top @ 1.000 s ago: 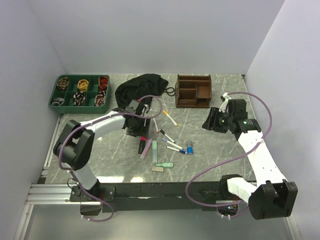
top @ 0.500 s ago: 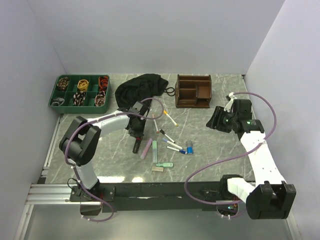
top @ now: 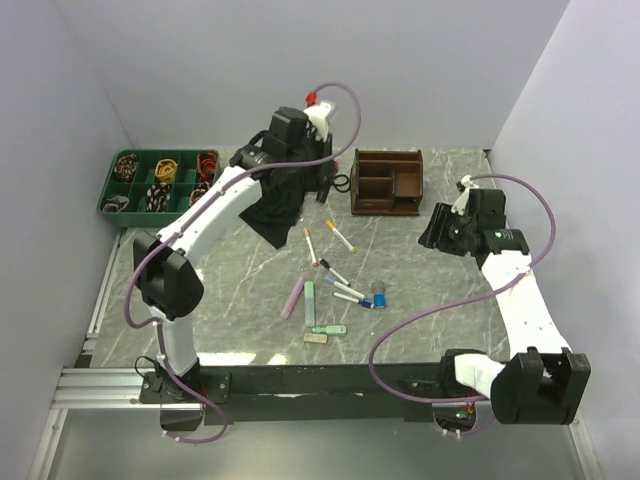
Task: Sort the stationery into containers
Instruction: Place the stationery in the storage box.
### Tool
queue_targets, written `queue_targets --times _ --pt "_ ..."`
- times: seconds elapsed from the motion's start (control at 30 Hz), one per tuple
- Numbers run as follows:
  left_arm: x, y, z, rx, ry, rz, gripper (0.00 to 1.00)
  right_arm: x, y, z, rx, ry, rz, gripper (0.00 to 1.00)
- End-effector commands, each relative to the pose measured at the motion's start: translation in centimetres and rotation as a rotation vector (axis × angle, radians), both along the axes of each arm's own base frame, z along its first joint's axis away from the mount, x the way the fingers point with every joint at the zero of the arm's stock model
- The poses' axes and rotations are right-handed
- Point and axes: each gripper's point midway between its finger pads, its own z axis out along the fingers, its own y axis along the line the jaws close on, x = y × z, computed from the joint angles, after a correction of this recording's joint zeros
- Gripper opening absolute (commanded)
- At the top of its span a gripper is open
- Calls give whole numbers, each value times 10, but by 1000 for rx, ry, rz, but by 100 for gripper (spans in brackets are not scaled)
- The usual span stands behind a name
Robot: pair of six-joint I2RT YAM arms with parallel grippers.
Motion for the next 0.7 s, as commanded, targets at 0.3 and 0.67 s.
queue_targets --times 0.3,0.67 --pt "90 -112 59 -348 -816 -250 1 38 -24 24 -125 -105 -22 56" --pt "133 -134 9 -312 -879 -212 1 42 -29 9 -137 -59 -25 57"
